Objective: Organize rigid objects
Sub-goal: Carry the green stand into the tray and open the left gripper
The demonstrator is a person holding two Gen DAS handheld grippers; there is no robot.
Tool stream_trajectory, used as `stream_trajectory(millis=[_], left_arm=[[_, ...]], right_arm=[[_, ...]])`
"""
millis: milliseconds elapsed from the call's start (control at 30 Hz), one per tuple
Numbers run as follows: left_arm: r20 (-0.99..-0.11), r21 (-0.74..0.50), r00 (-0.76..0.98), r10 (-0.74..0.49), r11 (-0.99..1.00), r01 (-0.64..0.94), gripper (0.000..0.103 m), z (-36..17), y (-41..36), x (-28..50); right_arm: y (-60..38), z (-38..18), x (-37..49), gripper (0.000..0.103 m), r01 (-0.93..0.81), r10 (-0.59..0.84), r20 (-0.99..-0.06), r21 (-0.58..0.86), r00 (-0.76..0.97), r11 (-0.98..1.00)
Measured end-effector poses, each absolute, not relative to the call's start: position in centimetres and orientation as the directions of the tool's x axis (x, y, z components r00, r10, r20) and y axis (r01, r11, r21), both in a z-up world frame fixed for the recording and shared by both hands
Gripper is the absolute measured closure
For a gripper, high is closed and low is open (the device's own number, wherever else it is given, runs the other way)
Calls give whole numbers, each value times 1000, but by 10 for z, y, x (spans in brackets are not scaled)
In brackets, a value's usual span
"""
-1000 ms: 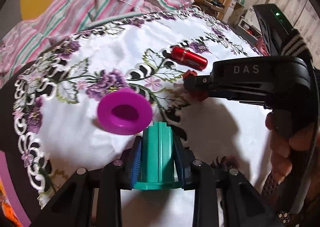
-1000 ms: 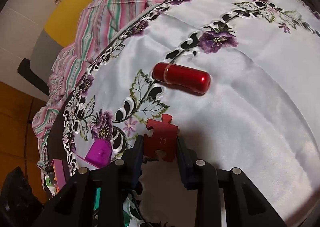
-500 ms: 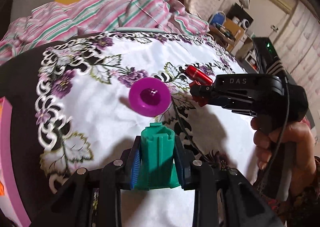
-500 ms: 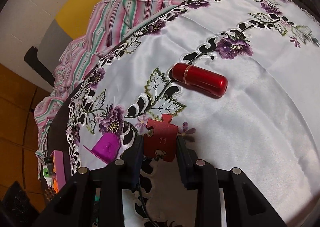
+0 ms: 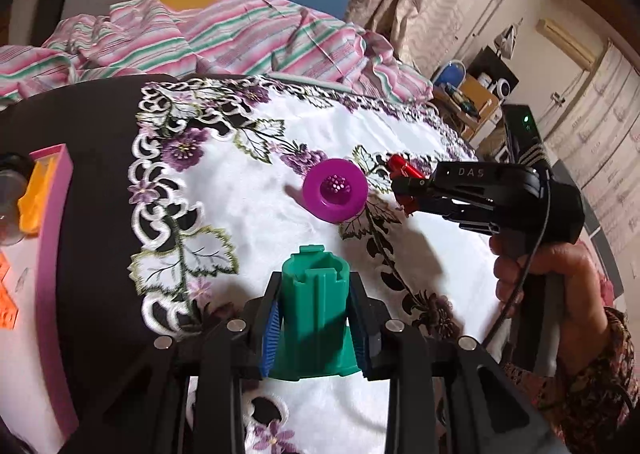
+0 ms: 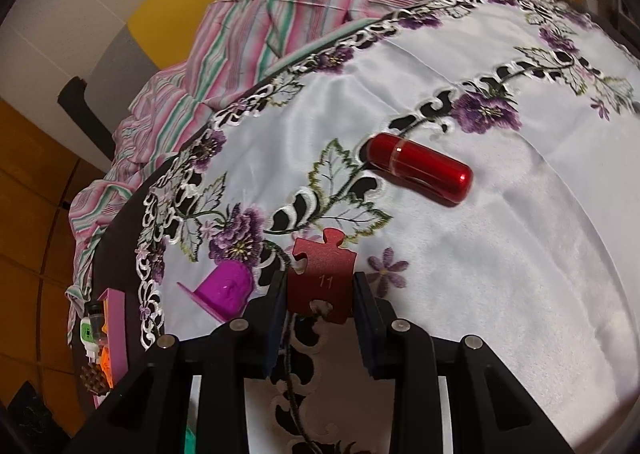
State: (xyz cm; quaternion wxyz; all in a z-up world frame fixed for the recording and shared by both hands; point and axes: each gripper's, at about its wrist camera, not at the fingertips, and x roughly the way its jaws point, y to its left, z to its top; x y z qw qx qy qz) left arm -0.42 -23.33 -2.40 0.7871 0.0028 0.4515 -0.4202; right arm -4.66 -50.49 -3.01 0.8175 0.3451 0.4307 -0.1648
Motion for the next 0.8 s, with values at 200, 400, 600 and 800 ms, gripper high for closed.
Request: stream_trajectory(millis=[200,400,600,800], left_arm=[[-692,-399,271,-669,667,629,73,-18,-205,-3],[-670,-417,328,-666,703,576,73,-10,-167,4],[-660,-412,392,-641,745,525,73,-5,-128,14],[-655,-417,453,-605,789,451,73,-6,-88,28]], right_arm=[[-496,-25,-44,71,533,28,-810,411,585,740],[-494,-24,-44,71,530,20,-809,404,588,745],[-492,-22,-44,71,518,22,-803,405,596,753],[-488,-18,-42,71,500,19,-793,402,609,767]])
